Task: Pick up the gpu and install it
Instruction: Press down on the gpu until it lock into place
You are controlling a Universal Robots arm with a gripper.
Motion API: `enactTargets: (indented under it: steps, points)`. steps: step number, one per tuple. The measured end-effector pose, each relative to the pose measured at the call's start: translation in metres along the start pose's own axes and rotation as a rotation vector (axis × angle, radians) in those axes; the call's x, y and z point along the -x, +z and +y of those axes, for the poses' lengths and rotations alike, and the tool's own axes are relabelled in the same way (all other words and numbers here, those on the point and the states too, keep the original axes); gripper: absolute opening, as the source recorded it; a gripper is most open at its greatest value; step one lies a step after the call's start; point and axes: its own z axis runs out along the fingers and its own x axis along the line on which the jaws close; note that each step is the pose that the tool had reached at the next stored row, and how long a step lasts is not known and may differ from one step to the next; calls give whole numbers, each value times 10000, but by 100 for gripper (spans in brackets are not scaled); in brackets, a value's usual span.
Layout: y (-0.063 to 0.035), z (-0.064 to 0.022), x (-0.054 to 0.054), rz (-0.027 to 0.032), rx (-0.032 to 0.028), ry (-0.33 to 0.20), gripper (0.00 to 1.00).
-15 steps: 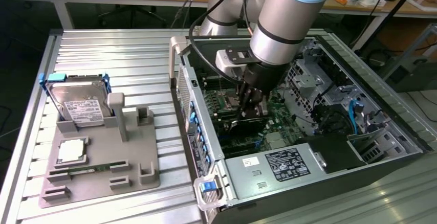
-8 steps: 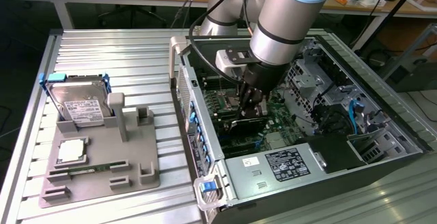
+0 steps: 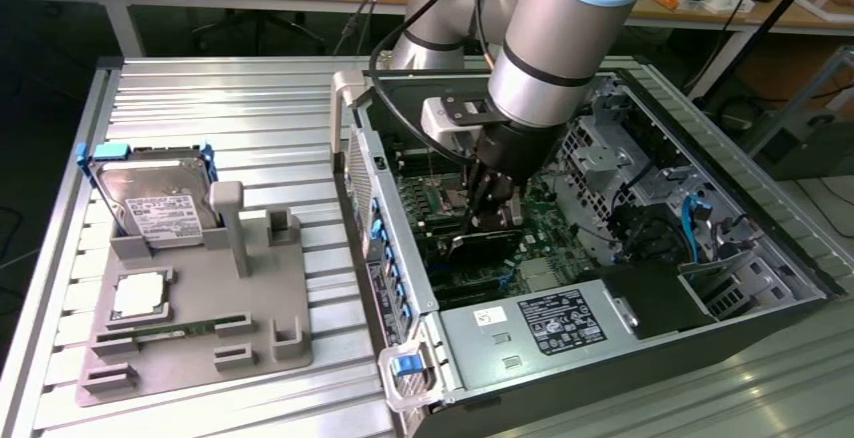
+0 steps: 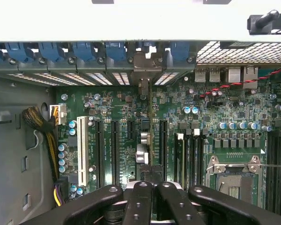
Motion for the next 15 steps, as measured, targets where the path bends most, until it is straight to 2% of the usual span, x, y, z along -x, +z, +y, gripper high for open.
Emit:
enactTargets:
  steps: [3, 9, 15]
  points:
    - [0, 0, 1, 1, 0, 0, 11]
    - [53, 58, 25, 1, -97, -1, 11]
    - [108, 61, 24, 6, -99, -1, 11]
